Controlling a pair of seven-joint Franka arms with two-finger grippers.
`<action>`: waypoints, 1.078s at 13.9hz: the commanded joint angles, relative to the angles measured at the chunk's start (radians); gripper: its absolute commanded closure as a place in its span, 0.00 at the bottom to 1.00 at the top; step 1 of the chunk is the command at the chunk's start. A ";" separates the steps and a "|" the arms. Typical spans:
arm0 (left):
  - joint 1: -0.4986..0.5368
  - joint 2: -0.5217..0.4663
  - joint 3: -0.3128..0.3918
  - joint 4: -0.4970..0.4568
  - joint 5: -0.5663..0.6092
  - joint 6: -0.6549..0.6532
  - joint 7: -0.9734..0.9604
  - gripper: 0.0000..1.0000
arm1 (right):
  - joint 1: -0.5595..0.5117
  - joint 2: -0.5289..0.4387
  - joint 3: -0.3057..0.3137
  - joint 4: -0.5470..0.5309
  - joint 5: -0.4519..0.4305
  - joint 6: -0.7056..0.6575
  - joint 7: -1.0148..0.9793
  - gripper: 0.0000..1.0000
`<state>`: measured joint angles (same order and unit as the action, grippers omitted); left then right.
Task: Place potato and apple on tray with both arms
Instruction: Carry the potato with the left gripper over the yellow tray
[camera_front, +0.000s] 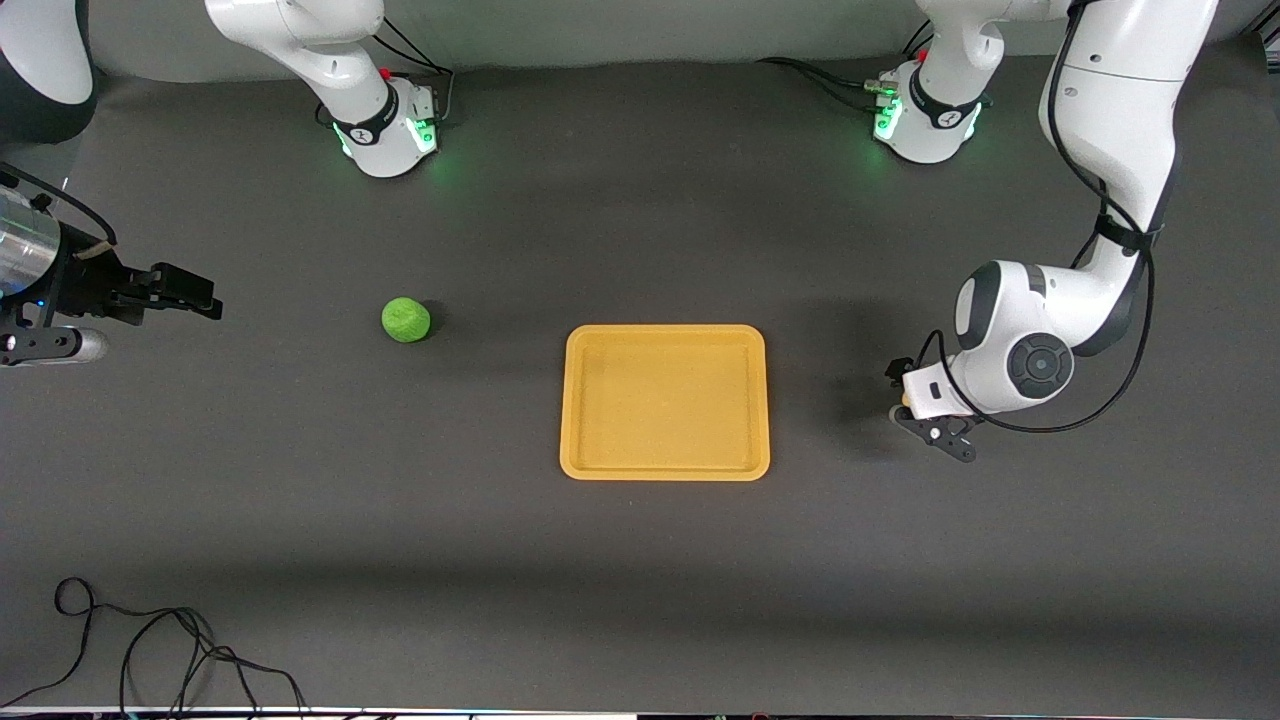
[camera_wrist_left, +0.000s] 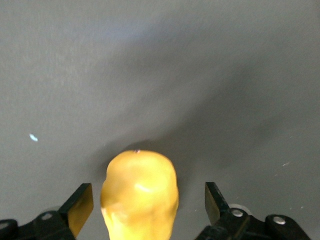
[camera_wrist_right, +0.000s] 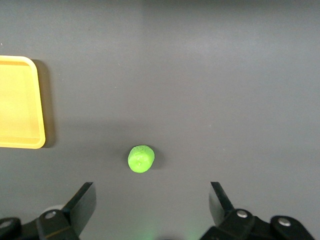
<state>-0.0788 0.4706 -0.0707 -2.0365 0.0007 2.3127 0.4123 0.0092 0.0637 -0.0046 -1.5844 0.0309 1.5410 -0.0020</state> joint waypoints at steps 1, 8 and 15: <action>0.022 -0.043 -0.006 -0.059 0.009 0.031 0.026 0.06 | 0.030 -0.041 0.000 -0.051 0.017 0.013 0.042 0.00; -0.016 -0.089 -0.011 0.097 0.001 -0.132 -0.106 1.00 | 0.141 -0.235 -0.002 -0.339 0.017 0.165 0.142 0.00; -0.375 0.170 -0.017 0.617 -0.011 -0.194 -0.932 1.00 | 0.158 -0.520 0.000 -0.667 0.015 0.186 0.142 0.00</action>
<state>-0.4092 0.5064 -0.1067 -1.5721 -0.0082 2.1438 -0.3790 0.1514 -0.3461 -0.0008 -2.1394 0.0364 1.6904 0.1202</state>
